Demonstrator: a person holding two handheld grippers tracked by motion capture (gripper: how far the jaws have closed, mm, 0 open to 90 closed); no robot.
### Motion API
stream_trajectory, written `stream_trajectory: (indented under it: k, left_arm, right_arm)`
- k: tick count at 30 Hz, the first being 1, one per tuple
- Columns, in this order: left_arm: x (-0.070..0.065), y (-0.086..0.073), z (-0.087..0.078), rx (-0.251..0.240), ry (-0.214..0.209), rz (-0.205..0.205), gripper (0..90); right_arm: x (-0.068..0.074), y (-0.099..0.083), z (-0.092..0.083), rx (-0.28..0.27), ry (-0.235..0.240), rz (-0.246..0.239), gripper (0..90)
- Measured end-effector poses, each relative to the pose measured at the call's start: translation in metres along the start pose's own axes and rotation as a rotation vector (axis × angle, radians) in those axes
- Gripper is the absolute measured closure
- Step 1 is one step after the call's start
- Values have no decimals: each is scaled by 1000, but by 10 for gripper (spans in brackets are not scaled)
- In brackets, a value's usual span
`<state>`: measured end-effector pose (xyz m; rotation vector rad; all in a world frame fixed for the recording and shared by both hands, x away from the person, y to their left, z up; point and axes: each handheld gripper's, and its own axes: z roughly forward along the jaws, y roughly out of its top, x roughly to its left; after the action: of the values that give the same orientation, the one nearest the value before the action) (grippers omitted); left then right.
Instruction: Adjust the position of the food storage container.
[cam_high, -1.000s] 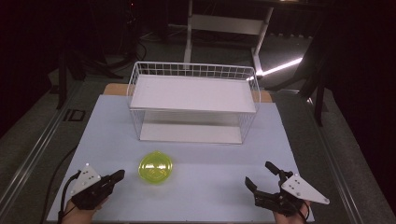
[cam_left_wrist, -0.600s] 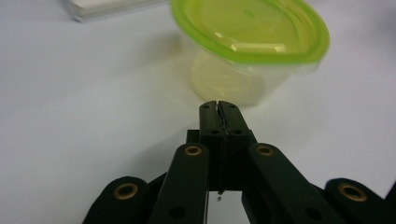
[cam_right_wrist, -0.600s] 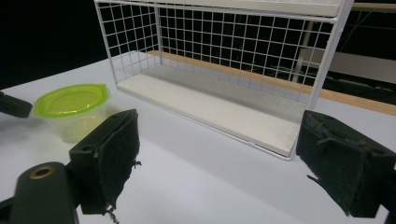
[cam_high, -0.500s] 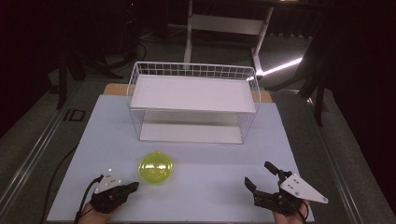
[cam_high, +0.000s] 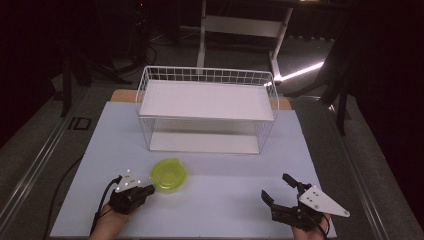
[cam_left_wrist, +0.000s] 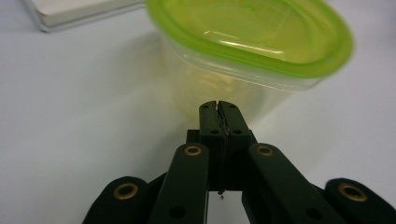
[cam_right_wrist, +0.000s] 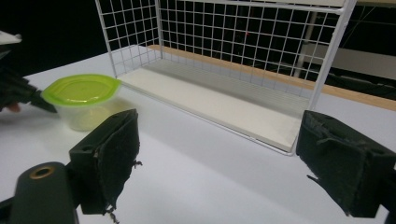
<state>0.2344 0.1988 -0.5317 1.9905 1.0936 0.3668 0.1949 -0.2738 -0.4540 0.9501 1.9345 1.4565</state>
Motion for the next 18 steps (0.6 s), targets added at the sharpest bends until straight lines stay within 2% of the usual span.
stream_trajectory:
  k: [3, 8, 10, 12, 15, 18]
  left_arm:
    - [5, 3, 3, 0, 13, -3, 900]
    - [11, 5, -2, -1, 12, -86, 898]
    - [10, 6, -3, 10, 13, -100, 896]
    - [9, 7, -1, 17, 18, -102, 897]
    - [6, 9, 3, 26, 29, -69, 900]
    - [5, 12, 10, 29, 30, -65, 900]
  right_arm:
    - [1, 0, 0, 3, 2, -4, 133]
    - [1, 0, 1, 7, 8, -2, 135]
    - [1, 0, 2, 7, 10, -2, 135]
    - [1, 0, 2, 6, 11, -1, 135]
    - [2, 0, 2, 6, 10, -4, 135]
    - [2, 0, 3, 13, 4, -13, 139]
